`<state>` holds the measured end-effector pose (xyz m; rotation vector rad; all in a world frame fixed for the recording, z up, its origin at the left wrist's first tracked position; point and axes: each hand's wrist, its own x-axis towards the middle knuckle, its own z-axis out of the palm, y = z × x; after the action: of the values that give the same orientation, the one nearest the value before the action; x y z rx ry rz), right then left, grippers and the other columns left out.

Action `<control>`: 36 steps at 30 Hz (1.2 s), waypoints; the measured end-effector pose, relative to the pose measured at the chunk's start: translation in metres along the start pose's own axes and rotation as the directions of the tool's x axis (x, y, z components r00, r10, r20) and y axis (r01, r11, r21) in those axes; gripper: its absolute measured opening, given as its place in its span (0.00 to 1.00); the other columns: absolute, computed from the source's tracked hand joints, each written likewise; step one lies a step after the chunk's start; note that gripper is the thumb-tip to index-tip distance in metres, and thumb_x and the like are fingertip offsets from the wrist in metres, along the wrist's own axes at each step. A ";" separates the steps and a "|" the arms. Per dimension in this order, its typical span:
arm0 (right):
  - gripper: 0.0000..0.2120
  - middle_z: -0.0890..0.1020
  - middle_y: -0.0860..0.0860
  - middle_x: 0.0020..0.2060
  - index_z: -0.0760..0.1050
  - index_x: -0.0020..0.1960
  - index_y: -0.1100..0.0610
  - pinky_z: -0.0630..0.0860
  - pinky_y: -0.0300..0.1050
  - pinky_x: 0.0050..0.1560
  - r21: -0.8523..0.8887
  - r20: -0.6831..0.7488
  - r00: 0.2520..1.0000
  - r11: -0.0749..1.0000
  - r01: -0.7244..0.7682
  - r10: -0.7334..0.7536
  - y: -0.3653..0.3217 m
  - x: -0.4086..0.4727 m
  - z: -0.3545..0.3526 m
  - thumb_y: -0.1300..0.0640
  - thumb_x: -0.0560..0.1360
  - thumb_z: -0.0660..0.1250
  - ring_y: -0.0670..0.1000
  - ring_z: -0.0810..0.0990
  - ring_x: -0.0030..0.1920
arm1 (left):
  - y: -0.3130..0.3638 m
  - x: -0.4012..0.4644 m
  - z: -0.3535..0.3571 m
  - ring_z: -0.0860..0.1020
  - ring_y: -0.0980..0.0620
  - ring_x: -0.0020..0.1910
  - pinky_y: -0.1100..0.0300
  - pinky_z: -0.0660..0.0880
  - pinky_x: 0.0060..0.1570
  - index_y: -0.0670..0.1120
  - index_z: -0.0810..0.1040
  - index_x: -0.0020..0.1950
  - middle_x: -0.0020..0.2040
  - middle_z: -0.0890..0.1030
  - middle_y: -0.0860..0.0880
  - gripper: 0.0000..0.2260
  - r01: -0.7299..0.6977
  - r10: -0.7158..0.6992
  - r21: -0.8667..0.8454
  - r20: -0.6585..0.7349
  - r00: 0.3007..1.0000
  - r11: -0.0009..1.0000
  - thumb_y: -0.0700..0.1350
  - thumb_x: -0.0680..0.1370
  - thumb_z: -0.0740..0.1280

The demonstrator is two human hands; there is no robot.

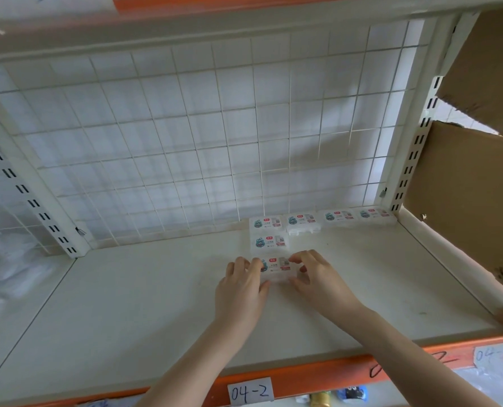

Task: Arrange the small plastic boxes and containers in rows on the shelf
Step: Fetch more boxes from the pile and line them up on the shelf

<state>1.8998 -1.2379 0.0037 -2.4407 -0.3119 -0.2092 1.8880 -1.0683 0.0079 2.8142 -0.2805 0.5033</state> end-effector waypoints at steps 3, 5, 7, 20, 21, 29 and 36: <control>0.14 0.75 0.50 0.56 0.73 0.60 0.56 0.72 0.38 0.51 -0.013 0.006 1.000 1.000 0.010 -0.010 -0.001 0.005 -0.001 0.59 0.75 0.67 0.48 0.76 0.50 | -0.003 0.002 0.004 0.75 0.46 0.51 0.55 0.74 0.36 0.46 0.76 0.55 0.50 0.76 0.48 0.13 0.019 -0.019 0.008 -0.014 1.000 1.000 0.48 0.73 0.70; 0.14 0.74 0.50 0.56 0.73 0.60 0.56 0.71 0.38 0.51 -0.029 0.021 1.000 1.000 0.009 -0.008 -0.002 0.007 -0.001 0.59 0.75 0.66 0.50 0.75 0.52 | -0.007 0.004 0.007 0.76 0.45 0.49 0.54 0.74 0.34 0.46 0.77 0.52 0.47 0.76 0.47 0.13 0.012 -0.012 0.004 -0.013 1.000 1.000 0.47 0.70 0.73; 0.14 0.74 0.51 0.57 0.73 0.61 0.56 0.71 0.40 0.53 -0.042 0.030 1.000 0.999 0.008 -0.006 -0.002 0.007 0.000 0.59 0.75 0.66 0.51 0.75 0.54 | -0.012 0.007 0.009 0.76 0.44 0.49 0.53 0.75 0.37 0.46 0.77 0.53 0.48 0.77 0.47 0.17 -0.007 0.007 0.003 0.006 1.000 1.000 0.47 0.68 0.75; 0.16 0.74 0.51 0.59 0.70 0.64 0.55 0.72 0.43 0.55 -0.128 0.037 0.999 0.992 -0.003 0.008 0.000 0.009 -0.003 0.58 0.76 0.64 0.52 0.73 0.58 | -0.026 0.029 0.011 0.68 0.52 0.67 0.63 0.64 0.62 0.45 0.60 0.73 0.69 0.66 0.50 0.32 0.108 0.003 -0.417 0.257 0.966 0.902 0.47 0.73 0.71; 0.16 0.75 0.51 0.59 0.70 0.64 0.55 0.72 0.43 0.55 -0.132 0.041 0.999 0.991 -0.004 0.010 0.000 0.009 -0.003 0.58 0.76 0.64 0.52 0.73 0.58 | -0.025 0.028 0.012 0.69 0.52 0.66 0.64 0.64 0.61 0.45 0.61 0.72 0.68 0.66 0.50 0.31 0.103 0.004 -0.419 0.247 0.969 0.902 0.46 0.73 0.71; 0.17 0.72 0.50 0.61 0.69 0.64 0.52 0.70 0.46 0.58 -0.163 0.021 0.999 0.986 -0.030 0.034 -0.006 0.006 -0.005 0.51 0.77 0.63 0.53 0.72 0.60 | -0.023 0.023 0.009 0.65 0.52 0.69 0.61 0.63 0.64 0.47 0.60 0.73 0.69 0.65 0.50 0.32 0.052 0.034 -0.379 0.217 0.976 0.924 0.48 0.73 0.71; 0.10 0.77 0.49 0.56 0.74 0.59 0.53 0.72 0.46 0.52 -0.152 -0.104 0.993 0.987 0.043 -0.059 -0.021 0.003 -0.011 0.57 0.78 0.61 0.53 0.76 0.56 | -0.035 0.005 -0.014 0.68 0.52 0.66 0.59 0.65 0.60 0.47 0.67 0.69 0.66 0.70 0.51 0.23 0.020 0.000 -0.287 0.069 0.998 0.958 0.52 0.77 0.65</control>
<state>1.8959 -1.2290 0.0252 -2.5589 -0.3212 -0.3988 1.8968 -1.0319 0.0146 2.5499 -0.3243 0.3328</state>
